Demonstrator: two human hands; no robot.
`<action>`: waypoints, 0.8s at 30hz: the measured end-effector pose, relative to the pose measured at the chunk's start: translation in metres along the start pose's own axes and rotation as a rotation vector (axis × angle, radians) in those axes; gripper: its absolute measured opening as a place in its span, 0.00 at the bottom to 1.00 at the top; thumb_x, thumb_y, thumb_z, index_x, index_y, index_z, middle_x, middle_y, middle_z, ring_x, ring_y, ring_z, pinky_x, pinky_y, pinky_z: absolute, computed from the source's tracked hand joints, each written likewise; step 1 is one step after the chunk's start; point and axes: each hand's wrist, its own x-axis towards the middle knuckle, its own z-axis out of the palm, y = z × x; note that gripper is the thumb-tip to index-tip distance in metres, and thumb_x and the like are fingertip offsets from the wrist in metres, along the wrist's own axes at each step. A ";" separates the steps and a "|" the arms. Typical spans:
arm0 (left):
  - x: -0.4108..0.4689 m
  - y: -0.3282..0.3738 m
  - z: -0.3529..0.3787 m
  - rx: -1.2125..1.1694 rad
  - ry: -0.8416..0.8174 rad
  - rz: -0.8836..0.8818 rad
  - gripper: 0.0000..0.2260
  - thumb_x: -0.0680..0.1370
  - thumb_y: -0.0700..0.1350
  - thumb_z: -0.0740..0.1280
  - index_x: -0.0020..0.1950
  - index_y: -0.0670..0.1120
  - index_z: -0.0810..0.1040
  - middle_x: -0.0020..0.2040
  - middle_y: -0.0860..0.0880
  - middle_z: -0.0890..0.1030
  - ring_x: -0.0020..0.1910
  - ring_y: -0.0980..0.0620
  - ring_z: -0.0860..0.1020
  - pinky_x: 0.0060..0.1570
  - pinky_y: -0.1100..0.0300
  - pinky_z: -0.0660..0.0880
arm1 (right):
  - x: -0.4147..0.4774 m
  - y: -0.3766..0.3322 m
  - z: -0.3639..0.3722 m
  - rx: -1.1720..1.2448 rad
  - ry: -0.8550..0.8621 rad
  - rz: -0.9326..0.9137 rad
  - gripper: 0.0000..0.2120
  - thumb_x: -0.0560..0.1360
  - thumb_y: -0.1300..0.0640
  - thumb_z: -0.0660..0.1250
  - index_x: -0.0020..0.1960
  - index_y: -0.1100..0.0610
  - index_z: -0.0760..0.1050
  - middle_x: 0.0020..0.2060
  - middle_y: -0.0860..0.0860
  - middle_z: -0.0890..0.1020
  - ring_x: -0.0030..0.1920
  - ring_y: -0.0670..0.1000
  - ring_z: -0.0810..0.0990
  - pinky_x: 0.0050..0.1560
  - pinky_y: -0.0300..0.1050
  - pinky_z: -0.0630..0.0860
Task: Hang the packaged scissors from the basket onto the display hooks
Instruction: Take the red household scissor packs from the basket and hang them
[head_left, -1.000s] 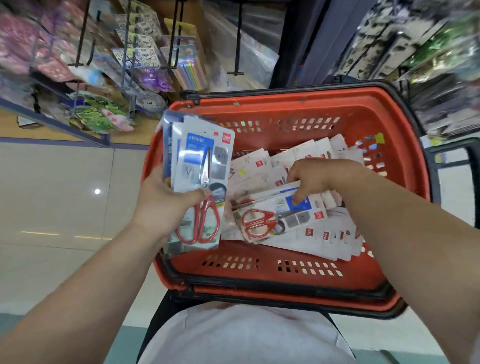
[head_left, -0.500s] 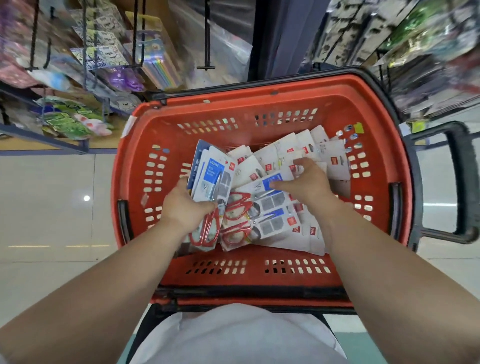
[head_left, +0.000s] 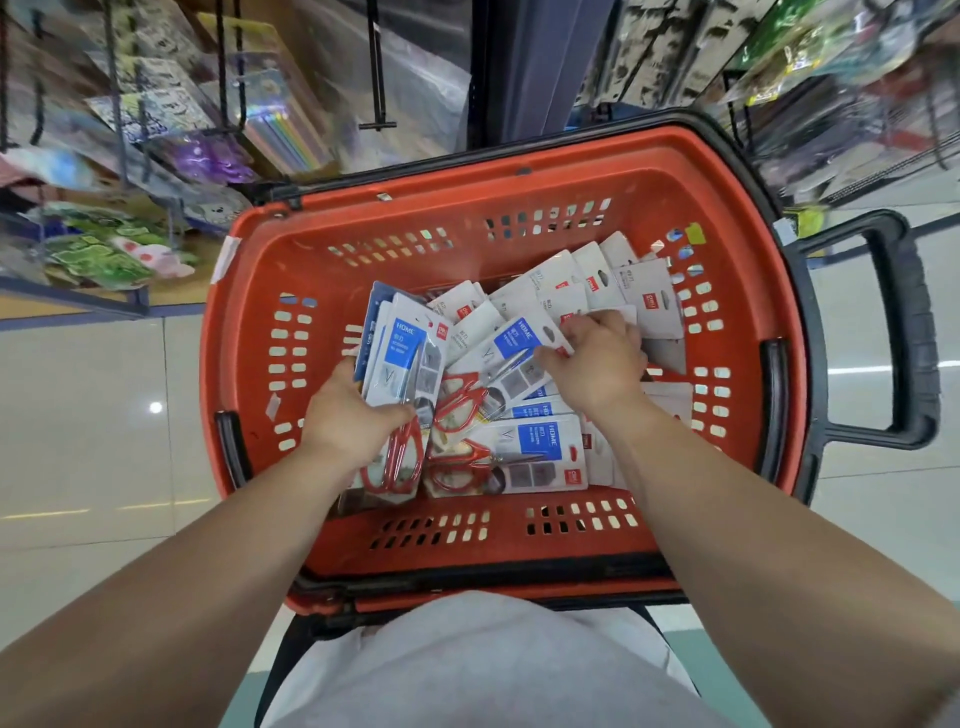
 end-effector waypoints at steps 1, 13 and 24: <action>0.000 0.000 -0.001 -0.007 0.002 0.002 0.26 0.72 0.44 0.81 0.65 0.52 0.74 0.54 0.54 0.83 0.48 0.54 0.82 0.38 0.61 0.75 | -0.004 -0.002 -0.002 -0.021 0.024 -0.010 0.18 0.76 0.41 0.73 0.62 0.48 0.82 0.67 0.51 0.74 0.69 0.58 0.70 0.69 0.57 0.69; -0.009 -0.006 -0.014 -0.150 -0.006 0.014 0.25 0.70 0.41 0.83 0.61 0.52 0.76 0.53 0.53 0.85 0.51 0.51 0.85 0.54 0.47 0.84 | -0.048 0.025 -0.010 0.026 -0.444 0.105 0.39 0.65 0.55 0.85 0.70 0.54 0.69 0.62 0.50 0.82 0.62 0.54 0.81 0.63 0.51 0.78; -0.008 -0.010 -0.014 -0.187 0.016 -0.001 0.27 0.69 0.39 0.83 0.64 0.52 0.77 0.55 0.51 0.86 0.53 0.49 0.85 0.56 0.45 0.83 | -0.037 0.014 0.015 0.119 -0.473 -0.031 0.26 0.72 0.56 0.79 0.69 0.53 0.77 0.61 0.50 0.84 0.59 0.53 0.83 0.62 0.52 0.80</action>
